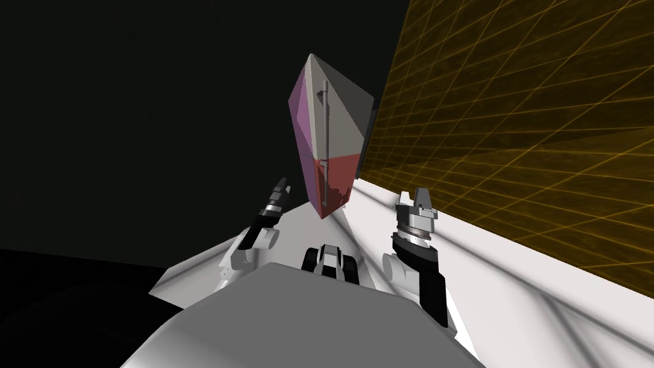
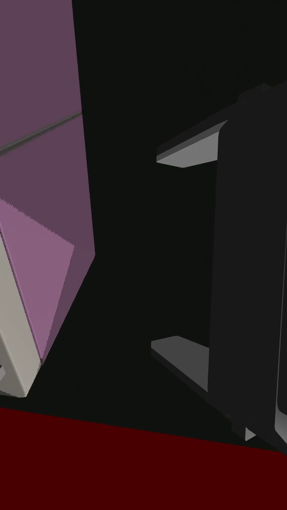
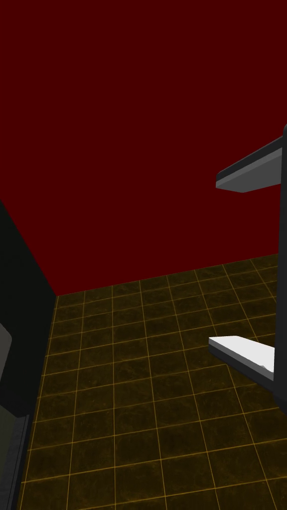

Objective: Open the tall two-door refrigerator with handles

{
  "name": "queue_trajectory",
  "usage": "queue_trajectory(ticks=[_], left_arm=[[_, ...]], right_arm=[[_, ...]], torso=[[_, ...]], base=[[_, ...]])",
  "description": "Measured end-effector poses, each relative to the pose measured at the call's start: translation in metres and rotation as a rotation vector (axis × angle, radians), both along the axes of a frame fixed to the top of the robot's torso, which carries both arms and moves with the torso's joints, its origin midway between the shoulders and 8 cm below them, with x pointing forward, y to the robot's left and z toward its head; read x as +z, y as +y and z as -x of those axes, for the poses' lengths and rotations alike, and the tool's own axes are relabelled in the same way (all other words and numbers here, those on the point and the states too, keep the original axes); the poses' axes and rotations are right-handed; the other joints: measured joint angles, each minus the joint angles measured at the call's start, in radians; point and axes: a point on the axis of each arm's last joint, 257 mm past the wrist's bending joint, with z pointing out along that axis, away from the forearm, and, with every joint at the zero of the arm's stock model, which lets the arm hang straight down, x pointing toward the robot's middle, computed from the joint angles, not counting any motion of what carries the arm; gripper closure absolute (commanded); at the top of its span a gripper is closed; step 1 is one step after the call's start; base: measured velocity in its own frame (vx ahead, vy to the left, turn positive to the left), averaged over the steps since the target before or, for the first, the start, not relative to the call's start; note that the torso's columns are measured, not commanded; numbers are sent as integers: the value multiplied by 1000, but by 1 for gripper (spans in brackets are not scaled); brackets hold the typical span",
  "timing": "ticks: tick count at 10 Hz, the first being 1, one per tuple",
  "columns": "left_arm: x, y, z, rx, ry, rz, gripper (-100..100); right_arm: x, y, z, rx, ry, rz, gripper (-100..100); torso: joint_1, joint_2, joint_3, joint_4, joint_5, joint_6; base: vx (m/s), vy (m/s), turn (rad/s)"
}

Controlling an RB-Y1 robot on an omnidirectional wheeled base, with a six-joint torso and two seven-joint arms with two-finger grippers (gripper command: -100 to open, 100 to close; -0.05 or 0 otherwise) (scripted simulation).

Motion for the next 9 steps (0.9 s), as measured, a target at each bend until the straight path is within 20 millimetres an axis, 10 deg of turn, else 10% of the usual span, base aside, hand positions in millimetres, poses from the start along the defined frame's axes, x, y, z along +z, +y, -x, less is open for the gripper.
queue_trajectory(ticks=[9], left_arm=[[6,18,-15,33,96,-30,-100]], right_arm=[[0,0,0,0,0,0,0]], torso=[[1,0,0,0,0,0]], base=[[62,-50,-13]])
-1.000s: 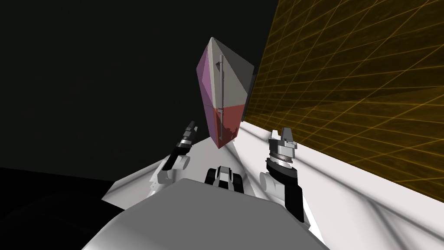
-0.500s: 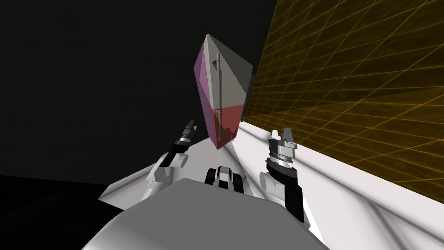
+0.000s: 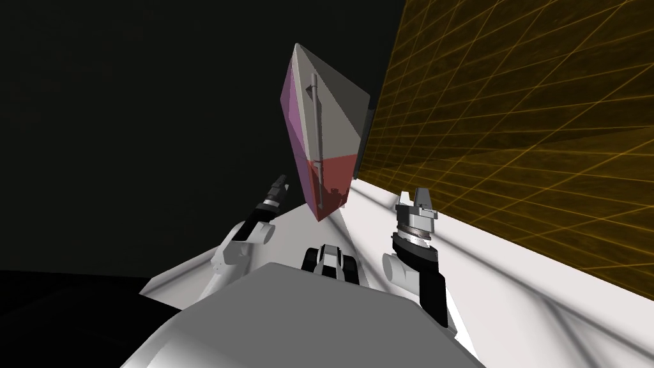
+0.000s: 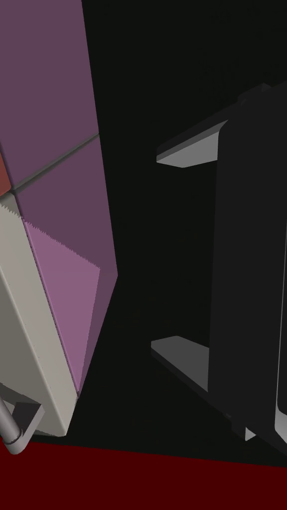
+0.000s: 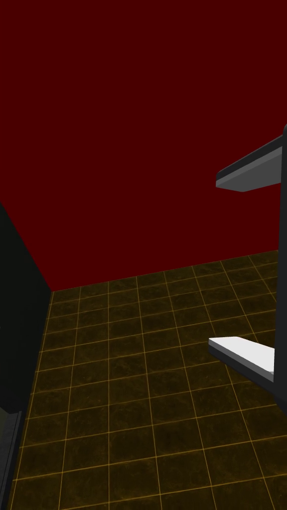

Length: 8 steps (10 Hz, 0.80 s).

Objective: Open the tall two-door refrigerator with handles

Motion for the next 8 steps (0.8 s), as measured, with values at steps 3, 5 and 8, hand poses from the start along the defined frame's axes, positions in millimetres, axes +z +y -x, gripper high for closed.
queue_trajectory(ticks=[3,5,8], left_arm=[[3,8,-5,16,35,-12,-100],[3,15,-7,28,62,-19,-100],[2,22,-11,49,105,-26,-100]], right_arm=[[0,0,0,0,0,0,0],[0,0,0,0,0,0,0],[0,0,0,0,0,0,0]], torso=[[-2,0,0,0,0,0],[-2,-2,-1,0,0,0],[-1,1,1,0,0,0]], base=[[52,-50,-12],[86,-57,-14],[61,-63,-16]])
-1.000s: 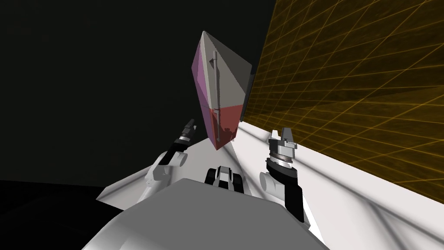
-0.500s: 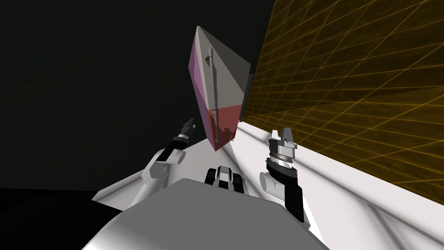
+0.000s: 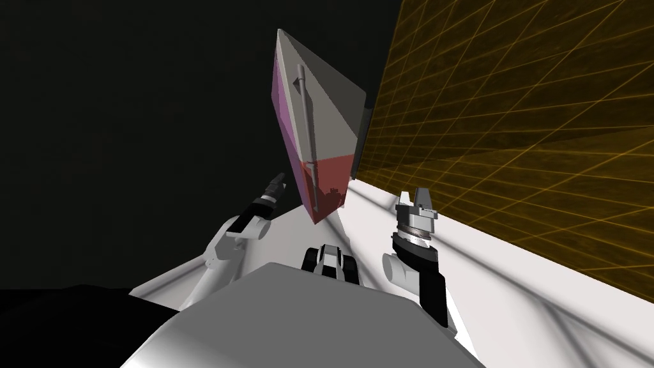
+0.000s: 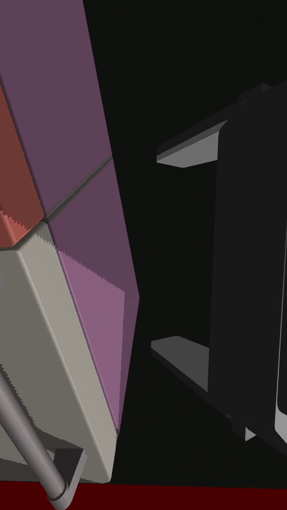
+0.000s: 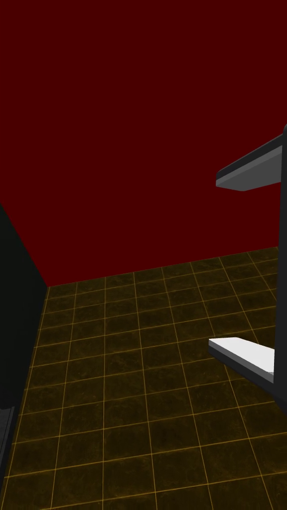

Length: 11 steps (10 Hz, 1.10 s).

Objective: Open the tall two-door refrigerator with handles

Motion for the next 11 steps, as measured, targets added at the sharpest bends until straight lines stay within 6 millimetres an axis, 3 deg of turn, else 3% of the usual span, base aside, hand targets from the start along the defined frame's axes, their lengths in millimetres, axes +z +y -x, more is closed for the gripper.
queue_trajectory(ticks=[11], left_arm=[[-8,47,-14,107,174,-31,-100]], right_arm=[[0,0,0,0,0,0,0]], torso=[[-1,-1,-1,0,0,0]], base=[[69,-53,-14]])
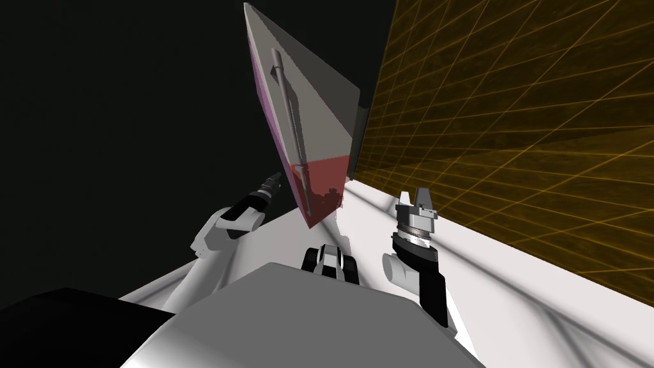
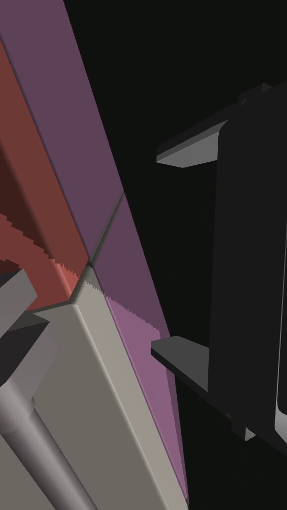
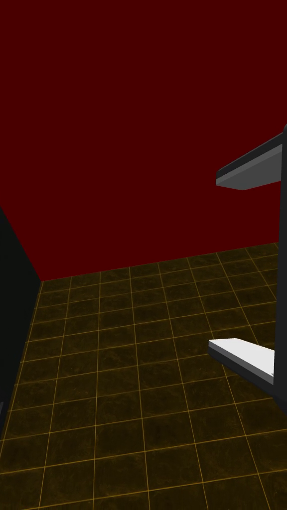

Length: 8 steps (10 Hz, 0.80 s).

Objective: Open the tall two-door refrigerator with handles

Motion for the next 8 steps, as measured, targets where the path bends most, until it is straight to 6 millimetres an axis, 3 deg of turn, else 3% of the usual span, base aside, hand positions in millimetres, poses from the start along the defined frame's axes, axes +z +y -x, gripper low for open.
queue_trajectory(ticks=[8], left_arm=[[3,34,-1,89,108,-23,-100]], right_arm=[[0,0,0,0,0,0,0]], torso=[[-1,0,0,0,0,0]], base=[[70,-51,-14]])
